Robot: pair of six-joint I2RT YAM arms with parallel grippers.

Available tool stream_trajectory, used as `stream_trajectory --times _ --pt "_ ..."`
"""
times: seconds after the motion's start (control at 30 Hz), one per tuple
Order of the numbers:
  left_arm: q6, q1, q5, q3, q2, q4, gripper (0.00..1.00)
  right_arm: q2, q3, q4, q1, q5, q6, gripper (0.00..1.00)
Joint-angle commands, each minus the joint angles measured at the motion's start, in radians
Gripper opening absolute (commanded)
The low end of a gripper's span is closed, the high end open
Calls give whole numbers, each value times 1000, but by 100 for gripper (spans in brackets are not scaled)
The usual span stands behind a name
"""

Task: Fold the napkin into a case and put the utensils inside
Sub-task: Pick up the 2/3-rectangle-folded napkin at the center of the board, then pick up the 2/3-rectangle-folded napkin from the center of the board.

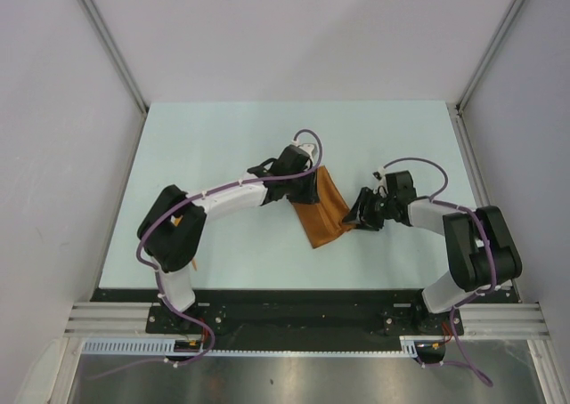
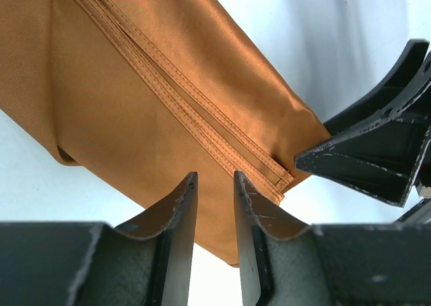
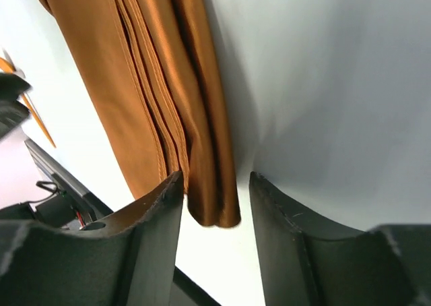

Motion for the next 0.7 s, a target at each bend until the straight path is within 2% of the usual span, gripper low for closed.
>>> stream_trajectory --times 0.0,0.03,0.07,0.13,0.17,0.2,0.27,0.37,0.43,0.47,0.53,0.57,0.67 --pt "23 5 13 -5 -68 -7 33 -26 -30 -53 -2 17 -60 46" --pt "20 5 18 -8 -68 -2 32 -23 -30 -52 -2 22 -63 42" --pt "20 5 22 -11 -73 6 32 -20 -30 -52 -4 25 -62 34" --pt "20 3 39 -29 -79 27 32 -23 -32 -47 -4 26 -60 29" --pt "20 2 45 -37 -84 38 33 -26 -35 -47 -4 23 -57 19" --pt "18 2 49 -55 -93 50 34 -29 -38 -46 -4 22 -55 15" --pt "12 -4 59 -77 -104 91 34 -43 -46 -41 -4 17 -52 0" --pt "-8 -12 56 -117 -120 142 39 -62 -64 -37 -4 14 -39 0" --pt "-28 -12 59 -115 -110 153 46 -71 -70 -33 -4 14 -40 0" --pt "-32 -18 55 -103 -101 150 48 -72 -70 -35 -4 16 -43 11" --pt "-52 -23 12 -44 -63 116 52 -72 -61 -33 -4 13 -60 25" --pt "-63 -29 -40 -21 -47 104 53 -75 -55 -40 -5 19 -63 38" --pt "-134 -32 -88 88 10 38 54 -74 -17 -38 -5 54 -68 54"
